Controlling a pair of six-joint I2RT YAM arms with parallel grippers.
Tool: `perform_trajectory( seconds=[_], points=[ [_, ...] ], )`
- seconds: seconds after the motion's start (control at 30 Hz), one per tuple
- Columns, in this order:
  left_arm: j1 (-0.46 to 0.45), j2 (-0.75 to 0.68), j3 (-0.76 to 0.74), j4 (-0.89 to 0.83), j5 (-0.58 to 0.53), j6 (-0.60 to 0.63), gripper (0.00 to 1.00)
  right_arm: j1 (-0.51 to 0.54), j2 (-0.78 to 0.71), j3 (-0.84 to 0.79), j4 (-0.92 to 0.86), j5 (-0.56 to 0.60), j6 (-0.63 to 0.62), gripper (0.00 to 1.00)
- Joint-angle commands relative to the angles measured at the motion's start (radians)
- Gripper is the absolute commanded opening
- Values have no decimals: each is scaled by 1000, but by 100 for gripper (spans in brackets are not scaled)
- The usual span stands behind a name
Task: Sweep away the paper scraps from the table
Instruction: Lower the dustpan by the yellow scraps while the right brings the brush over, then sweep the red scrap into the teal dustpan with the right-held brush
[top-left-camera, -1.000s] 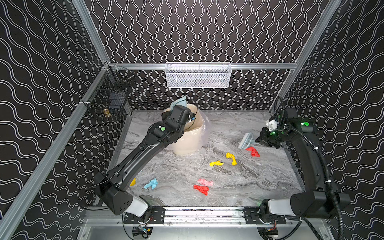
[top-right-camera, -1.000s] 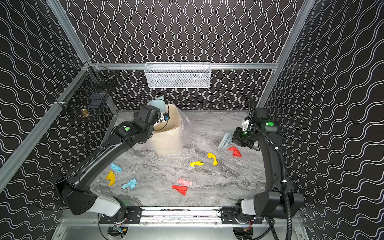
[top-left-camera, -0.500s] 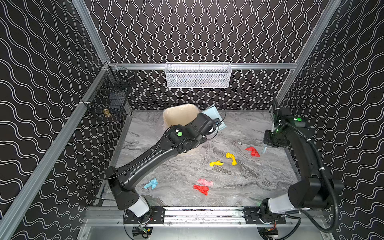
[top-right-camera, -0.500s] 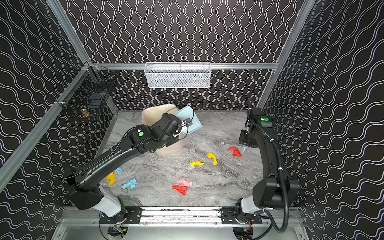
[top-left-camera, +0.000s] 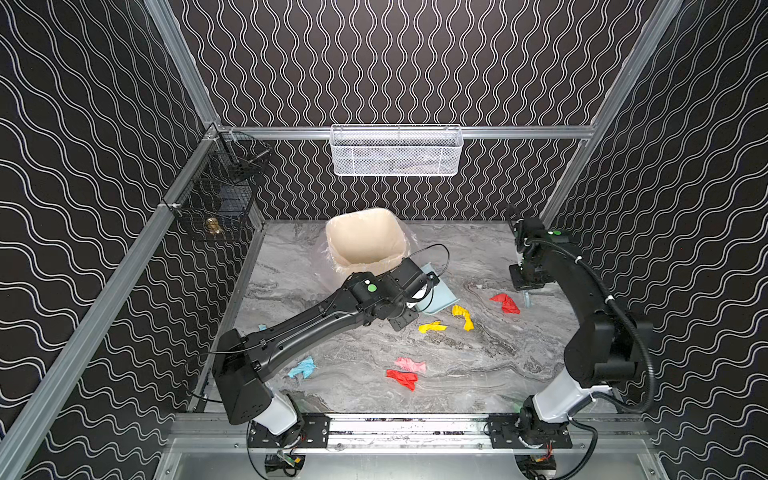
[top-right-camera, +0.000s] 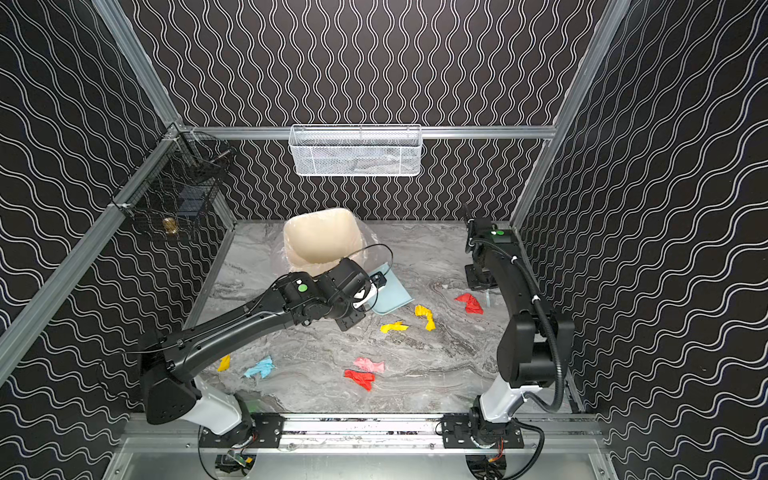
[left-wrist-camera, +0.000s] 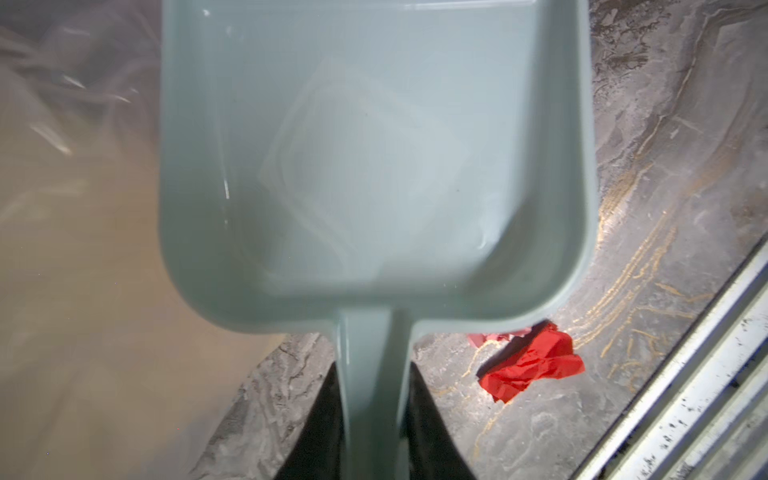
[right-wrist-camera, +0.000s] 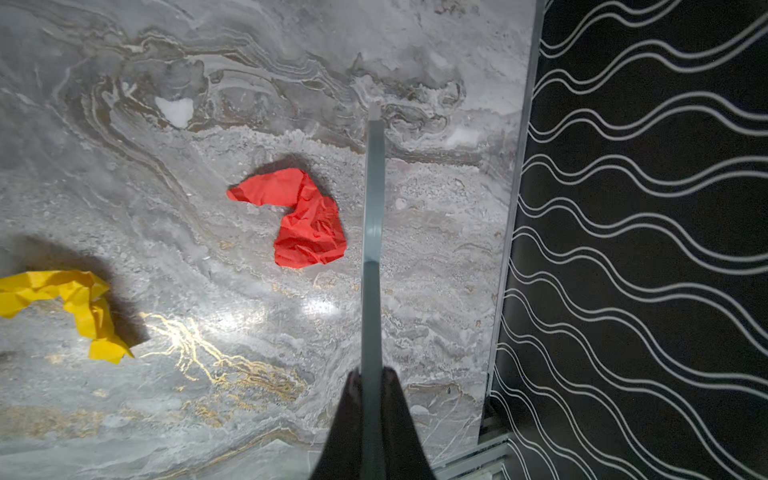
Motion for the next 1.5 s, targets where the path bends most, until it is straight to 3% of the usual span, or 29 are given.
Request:
perform_trajectory(
  seconds=[0.0, 0.2, 0.9, 1.37, 1.47],
  points=[
    [-1, -16, -46, 52, 86, -51, 12, 32, 29, -21, 33, 57, -76, 0],
    [-1, -43, -117, 66, 112, -61, 12, 120, 43, -55, 33, 44, -131, 0],
    [-2, -106, -272, 93, 170, -84, 12, 408, -71, -118, -223, -67, -66, 0],
    [-52, -105, -327, 100, 187, -103, 12, 504, -144, -101, -312, -184, -27, 0],
    [-83, -81, -327, 100, 193, -103, 12, 501, -162, -89, -316, -147, -9, 0]
  ],
)
